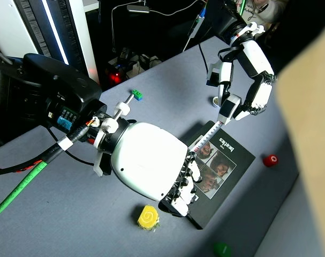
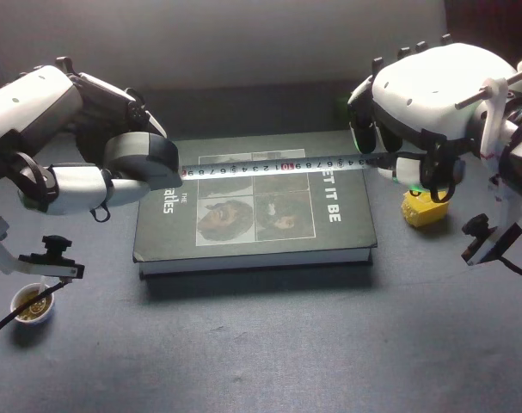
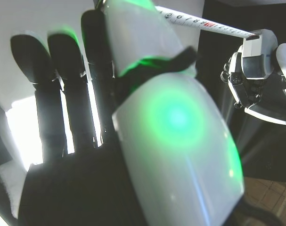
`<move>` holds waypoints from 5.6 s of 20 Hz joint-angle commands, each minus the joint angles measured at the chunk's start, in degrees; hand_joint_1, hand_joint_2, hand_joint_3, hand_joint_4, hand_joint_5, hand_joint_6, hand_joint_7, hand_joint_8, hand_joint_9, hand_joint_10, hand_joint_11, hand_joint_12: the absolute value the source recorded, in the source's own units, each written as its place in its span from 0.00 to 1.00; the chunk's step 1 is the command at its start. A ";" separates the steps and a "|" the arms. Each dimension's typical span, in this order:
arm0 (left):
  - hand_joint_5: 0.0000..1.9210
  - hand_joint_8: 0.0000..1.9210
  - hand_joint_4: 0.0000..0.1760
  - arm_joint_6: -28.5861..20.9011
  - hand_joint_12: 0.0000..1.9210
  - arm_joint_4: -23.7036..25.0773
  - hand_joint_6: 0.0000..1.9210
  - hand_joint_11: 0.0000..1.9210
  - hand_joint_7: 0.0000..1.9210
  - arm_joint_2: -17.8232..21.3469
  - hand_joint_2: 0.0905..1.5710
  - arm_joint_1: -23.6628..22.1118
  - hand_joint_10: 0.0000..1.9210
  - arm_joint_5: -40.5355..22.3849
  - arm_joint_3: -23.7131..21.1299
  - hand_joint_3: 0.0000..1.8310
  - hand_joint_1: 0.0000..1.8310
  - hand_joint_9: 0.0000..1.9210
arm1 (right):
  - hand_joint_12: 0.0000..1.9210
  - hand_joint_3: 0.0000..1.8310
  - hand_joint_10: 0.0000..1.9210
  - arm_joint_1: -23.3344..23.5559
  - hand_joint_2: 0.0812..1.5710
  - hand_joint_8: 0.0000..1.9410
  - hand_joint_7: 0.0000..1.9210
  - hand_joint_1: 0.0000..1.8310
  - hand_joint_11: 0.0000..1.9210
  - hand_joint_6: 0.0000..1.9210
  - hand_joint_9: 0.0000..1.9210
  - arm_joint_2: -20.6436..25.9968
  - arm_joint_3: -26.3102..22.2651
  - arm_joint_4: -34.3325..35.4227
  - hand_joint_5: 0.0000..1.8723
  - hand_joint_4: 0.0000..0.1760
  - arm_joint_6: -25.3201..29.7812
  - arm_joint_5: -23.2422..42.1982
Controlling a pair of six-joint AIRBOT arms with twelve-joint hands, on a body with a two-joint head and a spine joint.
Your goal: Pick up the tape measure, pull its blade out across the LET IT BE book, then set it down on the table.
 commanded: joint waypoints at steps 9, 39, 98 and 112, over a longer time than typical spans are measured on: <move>0.55 0.46 0.00 -0.70 0.55 1.24 0.33 0.43 0.55 0.20 0.68 -0.70 0.68 -7.14 0.20 0.00 0.75 0.46 | 0.80 0.00 0.76 1.02 0.74 0.60 0.47 0.73 0.36 0.62 0.39 0.69 -0.45 -4.82 0.40 0.00 0.51 3.89; 0.54 0.48 0.00 -2.26 0.56 0.06 0.35 0.43 0.55 -0.06 0.68 -0.54 0.69 -7.13 0.07 0.00 0.75 0.45 | 0.68 0.00 0.30 -0.10 0.71 0.06 0.42 0.60 0.18 0.00 0.31 0.62 -0.64 -4.87 0.37 0.00 -0.02 3.69; 0.54 0.48 0.00 -3.09 0.56 0.61 0.36 0.43 0.54 -0.21 0.68 -0.09 0.68 -7.81 0.18 0.00 0.75 0.45 | 0.77 0.00 0.57 0.05 0.74 0.61 0.49 0.66 0.36 0.63 0.41 1.09 -0.94 -4.92 0.41 0.00 -0.07 3.68; 0.54 0.47 0.00 -3.09 0.57 0.65 0.36 0.42 0.54 -0.23 0.68 -0.06 0.68 -7.81 0.17 0.00 0.75 0.45 | 0.77 0.00 0.56 -1.58 0.74 0.60 0.49 0.65 0.37 0.62 0.42 5.26 -2.53 -4.92 0.42 0.00 1.04 4.04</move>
